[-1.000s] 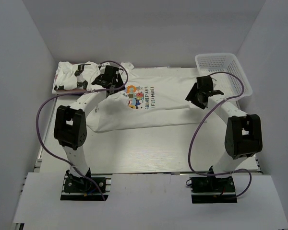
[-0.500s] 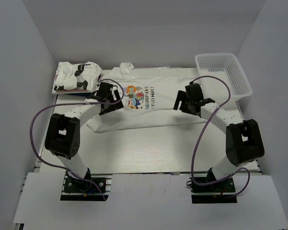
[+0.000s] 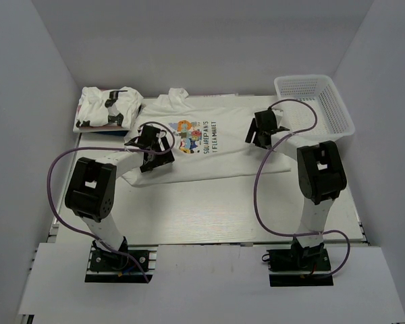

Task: Fold and stack the t-shirts
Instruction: Fold the flattened tshirt in 1/3 of the way

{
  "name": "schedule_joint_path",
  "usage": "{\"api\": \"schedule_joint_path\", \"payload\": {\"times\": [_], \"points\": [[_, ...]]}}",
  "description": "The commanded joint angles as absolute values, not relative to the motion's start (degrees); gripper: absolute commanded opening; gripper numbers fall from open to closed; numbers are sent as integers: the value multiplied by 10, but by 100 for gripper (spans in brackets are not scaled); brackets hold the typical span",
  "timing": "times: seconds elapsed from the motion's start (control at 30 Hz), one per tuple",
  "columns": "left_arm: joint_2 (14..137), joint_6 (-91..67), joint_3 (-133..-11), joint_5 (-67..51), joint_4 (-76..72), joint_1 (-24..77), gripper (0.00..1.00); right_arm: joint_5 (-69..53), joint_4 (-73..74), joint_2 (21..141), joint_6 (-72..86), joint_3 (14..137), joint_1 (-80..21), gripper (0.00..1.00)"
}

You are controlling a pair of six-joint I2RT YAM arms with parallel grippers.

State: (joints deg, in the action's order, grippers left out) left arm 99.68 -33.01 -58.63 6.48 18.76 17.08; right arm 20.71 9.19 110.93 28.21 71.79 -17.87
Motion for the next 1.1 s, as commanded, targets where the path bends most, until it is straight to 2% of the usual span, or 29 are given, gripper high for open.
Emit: {"api": "schedule_joint_path", "payload": {"times": [0.0,0.17,0.4,0.63,0.77,0.87,1.0,1.07], "points": [[995,-336,-565,104,207,165,100,286,-28,1113,246,748,-168,87],[984,-336,-570,97,207,165,100,252,-26,1107,197,784,-178,87],[972,-325,-613,86,207,165,100,175,30,1027,218,704,-208,87],[1004,-329,-600,86,202,165,100,159,79,1020,283,618,-222,89],[997,-352,-549,45,208,165,100,147,121,1019,324,592,-221,89],[958,-383,-480,54,229,177,100,146,162,978,370,522,-222,89],[840,-431,-368,54,270,178,100,98,163,868,404,412,-233,89],[738,-453,-306,32,312,178,100,94,187,819,414,346,-247,87]]}}
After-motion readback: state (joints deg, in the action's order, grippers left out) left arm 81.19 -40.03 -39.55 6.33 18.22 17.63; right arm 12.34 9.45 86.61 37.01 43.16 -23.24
